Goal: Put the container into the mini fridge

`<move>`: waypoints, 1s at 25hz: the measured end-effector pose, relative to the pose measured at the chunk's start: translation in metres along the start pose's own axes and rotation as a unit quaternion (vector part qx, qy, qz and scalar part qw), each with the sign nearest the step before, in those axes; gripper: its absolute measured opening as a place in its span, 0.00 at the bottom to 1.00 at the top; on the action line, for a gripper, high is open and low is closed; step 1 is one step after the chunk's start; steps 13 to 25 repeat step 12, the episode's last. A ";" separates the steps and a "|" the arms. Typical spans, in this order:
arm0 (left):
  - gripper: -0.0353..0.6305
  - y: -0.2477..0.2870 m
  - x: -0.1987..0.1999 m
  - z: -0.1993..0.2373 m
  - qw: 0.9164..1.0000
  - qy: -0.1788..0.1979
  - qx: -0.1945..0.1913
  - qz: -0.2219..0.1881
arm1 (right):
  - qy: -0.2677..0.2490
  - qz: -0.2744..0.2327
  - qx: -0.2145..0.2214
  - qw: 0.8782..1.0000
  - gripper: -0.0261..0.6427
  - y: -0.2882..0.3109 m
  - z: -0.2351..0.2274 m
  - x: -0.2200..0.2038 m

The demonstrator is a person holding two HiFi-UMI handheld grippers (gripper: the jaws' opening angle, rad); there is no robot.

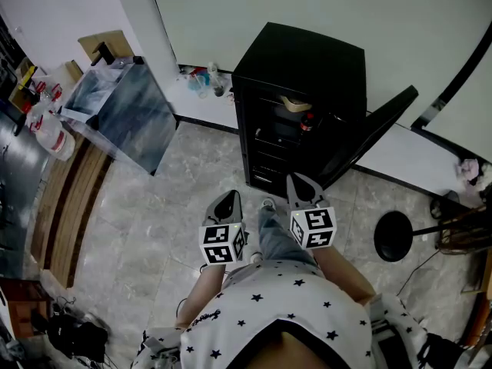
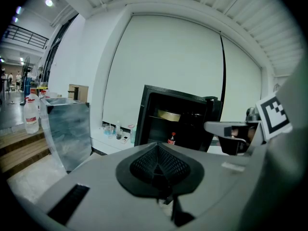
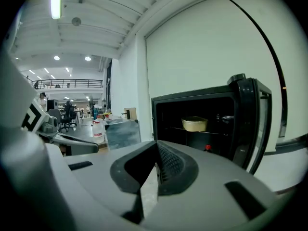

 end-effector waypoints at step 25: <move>0.07 0.003 -0.001 -0.004 1.000 -0.002 0.002 0.003 | 0.008 -0.010 0.007 1.000 0.03 0.001 -0.005 0.003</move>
Point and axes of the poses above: the fingertips, and each gripper's own axes: y forward along the fingers, z to its left, x out of its top, the point moved 7 cm from there along -y, backward along the fingers, and after that the axes turned 10 degrees about z, right-handed, at the moved point
